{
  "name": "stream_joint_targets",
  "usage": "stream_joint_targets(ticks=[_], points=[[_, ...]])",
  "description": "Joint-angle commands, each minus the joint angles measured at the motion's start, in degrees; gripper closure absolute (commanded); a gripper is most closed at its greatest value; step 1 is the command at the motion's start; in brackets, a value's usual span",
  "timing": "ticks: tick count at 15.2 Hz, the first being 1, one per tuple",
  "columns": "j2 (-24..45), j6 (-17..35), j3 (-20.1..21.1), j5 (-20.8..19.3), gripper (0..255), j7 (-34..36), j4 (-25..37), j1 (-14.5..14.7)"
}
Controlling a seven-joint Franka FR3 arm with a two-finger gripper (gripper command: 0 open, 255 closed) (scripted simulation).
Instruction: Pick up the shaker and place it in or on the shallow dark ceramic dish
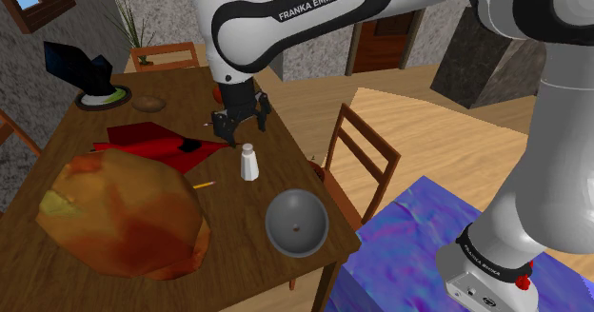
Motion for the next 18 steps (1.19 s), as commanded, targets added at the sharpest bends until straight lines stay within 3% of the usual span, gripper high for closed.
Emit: stream_joint_targets(ticks=[1,8,15,16,18], points=[[2.0,0.2,-0.1,-0.9,0,0.7,1.7,0.7],[3.0,4.9,-0.5,-1.5,0,1.1,-2.1,0.6],[3.0,4.9,-0.5,-1.5,0,1.1,-2.1,0.6],[3.0,4.9,-0.5,-1.5,255,1.1,-2.1,0.6],[3.0,4.9,-0.5,-1.5,255,1.1,-2.1,0.6]])
